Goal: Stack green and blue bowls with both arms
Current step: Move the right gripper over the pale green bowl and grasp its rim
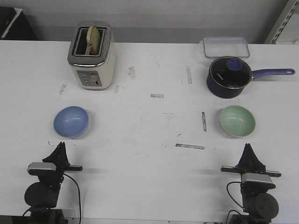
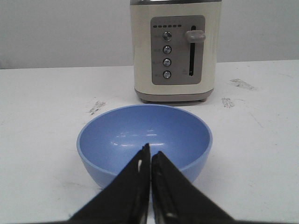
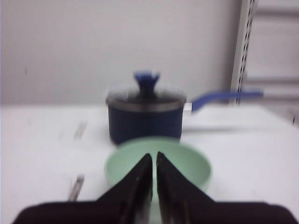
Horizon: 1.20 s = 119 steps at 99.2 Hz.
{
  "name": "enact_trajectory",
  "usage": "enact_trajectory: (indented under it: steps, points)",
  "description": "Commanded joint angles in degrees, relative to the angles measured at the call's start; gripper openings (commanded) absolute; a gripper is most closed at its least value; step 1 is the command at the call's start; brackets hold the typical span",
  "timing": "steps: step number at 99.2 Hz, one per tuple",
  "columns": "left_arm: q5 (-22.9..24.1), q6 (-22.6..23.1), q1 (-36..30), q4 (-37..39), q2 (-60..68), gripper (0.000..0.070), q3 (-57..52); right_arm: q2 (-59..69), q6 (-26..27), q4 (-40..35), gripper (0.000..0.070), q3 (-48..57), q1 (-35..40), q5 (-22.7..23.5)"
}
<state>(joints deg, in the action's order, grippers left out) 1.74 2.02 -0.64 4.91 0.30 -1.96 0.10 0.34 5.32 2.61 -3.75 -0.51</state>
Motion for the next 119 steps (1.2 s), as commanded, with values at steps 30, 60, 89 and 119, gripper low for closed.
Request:
enact_trajectory:
  steps: [30,60,89,119]
  points:
    - [0.11,-0.11,-0.07,0.70,-0.09,0.0002,1.22,18.03,-0.35,-8.68,0.0006,29.38,0.02,-1.07]
    - [0.11,-0.11,-0.07,0.70,-0.09,0.0002,1.22,43.10,0.11,-30.75,0.0023,55.21,0.02,-0.04]
    - [0.11,-0.11,-0.07,0.46,-0.09,0.0002,1.22,61.22,-0.44,-42.23,0.0481,66.40,-0.39,4.20]
    - [0.09,-0.11,-0.07,-0.50,-0.09,0.0002,1.22,71.38,-5.05,-44.85,0.0485,66.40,-7.87,5.81]
